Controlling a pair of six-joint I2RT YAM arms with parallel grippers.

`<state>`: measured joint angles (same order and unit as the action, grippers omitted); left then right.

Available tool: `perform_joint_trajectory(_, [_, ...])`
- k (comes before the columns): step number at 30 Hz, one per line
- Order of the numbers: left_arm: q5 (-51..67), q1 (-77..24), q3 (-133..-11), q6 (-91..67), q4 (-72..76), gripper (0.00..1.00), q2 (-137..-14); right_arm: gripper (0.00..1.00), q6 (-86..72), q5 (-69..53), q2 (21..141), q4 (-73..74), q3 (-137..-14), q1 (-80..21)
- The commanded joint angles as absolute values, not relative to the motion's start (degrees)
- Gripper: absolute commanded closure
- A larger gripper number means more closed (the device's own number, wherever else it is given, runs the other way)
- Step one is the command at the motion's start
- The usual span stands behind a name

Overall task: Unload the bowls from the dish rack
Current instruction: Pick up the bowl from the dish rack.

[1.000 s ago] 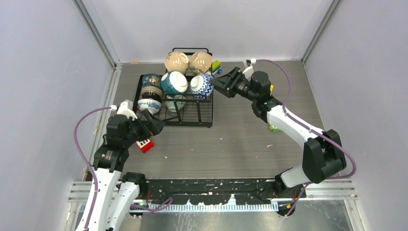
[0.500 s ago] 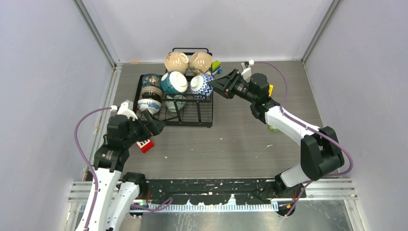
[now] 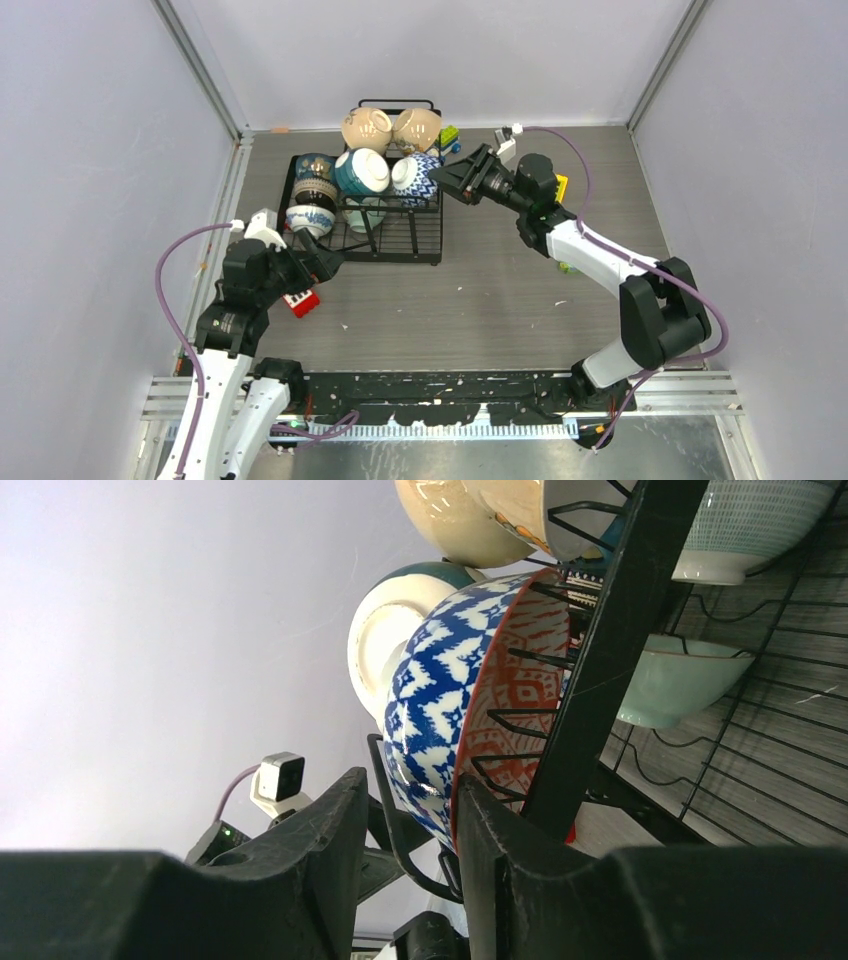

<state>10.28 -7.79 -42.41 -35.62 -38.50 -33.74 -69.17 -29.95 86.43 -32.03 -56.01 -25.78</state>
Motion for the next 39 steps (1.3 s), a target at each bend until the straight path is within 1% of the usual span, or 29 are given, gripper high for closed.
perform_joint_trajectory(1, [10.3, -7.6, -42.2, -36.0, -36.7, 0.02, -33.4, 0.58, -69.6, -31.4, 87.1, -36.6, -56.6, -26.3])
perform_joint_trajectory(14, [10.2, -7.6, -42.1, -36.0, -36.7, 0.02, -33.4, 0.64, -72.5, -31.8, 90.0, -41.6, -57.1, -26.7])
perform_joint_trajectory(21, [10.2, -7.6, -42.0, -36.0, -36.7, 0.02, -33.4, 0.64, -75.3, -32.4, 91.7, -47.9, -56.8, -26.7])
perform_joint_trajectory(34, [10.1, -7.6, -41.9, -36.0, -36.5, 0.02, -33.1, 0.65, -77.9, -33.3, 93.8, -53.0, -57.1, -26.9])
perform_joint_trajectory(39, [10.1, -7.6, -41.9, -36.1, -36.6, 0.02, -33.2, 0.7, -78.4, -33.7, 94.0, -54.2, -58.0, -27.2])
